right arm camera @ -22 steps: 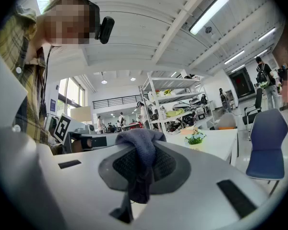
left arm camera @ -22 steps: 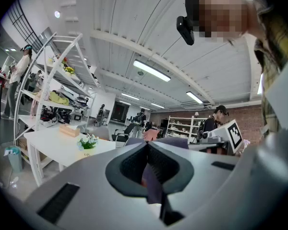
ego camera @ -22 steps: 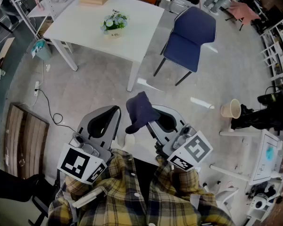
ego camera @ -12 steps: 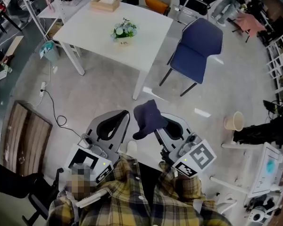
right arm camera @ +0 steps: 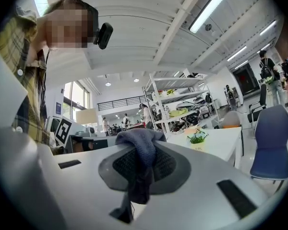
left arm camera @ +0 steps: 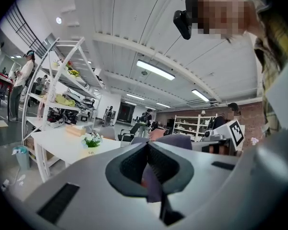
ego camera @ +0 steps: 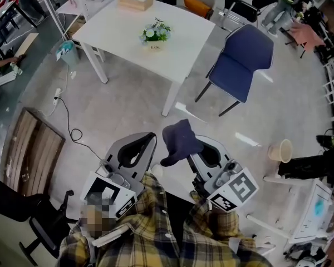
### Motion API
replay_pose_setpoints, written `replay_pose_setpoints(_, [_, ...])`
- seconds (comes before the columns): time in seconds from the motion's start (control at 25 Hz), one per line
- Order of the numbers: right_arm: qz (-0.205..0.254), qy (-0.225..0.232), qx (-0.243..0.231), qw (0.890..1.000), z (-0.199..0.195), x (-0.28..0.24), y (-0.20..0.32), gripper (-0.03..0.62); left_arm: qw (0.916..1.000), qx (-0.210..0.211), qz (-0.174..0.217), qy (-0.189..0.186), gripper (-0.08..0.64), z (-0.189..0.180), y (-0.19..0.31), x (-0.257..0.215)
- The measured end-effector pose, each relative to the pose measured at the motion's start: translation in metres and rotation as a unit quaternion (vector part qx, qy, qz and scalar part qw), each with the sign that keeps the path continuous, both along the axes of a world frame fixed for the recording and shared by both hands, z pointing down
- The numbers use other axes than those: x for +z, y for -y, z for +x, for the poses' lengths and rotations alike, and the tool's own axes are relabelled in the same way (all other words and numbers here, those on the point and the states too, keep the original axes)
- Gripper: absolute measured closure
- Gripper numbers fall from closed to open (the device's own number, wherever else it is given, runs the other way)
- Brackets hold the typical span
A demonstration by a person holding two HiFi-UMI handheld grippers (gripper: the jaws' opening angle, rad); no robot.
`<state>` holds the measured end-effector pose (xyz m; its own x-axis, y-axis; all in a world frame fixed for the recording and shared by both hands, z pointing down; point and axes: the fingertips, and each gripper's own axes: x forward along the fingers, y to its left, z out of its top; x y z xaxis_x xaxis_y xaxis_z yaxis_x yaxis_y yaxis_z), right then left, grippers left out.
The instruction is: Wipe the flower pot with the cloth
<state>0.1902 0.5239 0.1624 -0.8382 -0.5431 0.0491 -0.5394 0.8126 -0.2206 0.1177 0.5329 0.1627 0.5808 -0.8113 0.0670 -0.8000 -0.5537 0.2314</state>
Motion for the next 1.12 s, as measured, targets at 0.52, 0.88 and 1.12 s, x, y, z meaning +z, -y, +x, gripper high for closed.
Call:
replay_pose_setpoints(0.52, [-0.02, -0.013, 0.001, 1.0, -0.057, 0.02, 0.066, 0.571, 0.9997, -0.013, -0.017, -0.009, 0.551, -0.066, 0.066, 0.021])
replay_pose_setpoints(0.88, [-0.007, -0.009, 0.046, 0.999, -0.124, 0.01, 0.157, 0.571, 0.9997, 0.025, 0.003, -0.002, 0.551, -0.141, 0.165, 0.004])
replay_pose_setpoints(1.12, [-0.01, -0.011, 0.098, 0.995, -0.143, 0.011, 0.2, 0.571, 0.9987, 0.051, -0.007, -0.002, 0.551, -0.177, 0.201, 0.01])
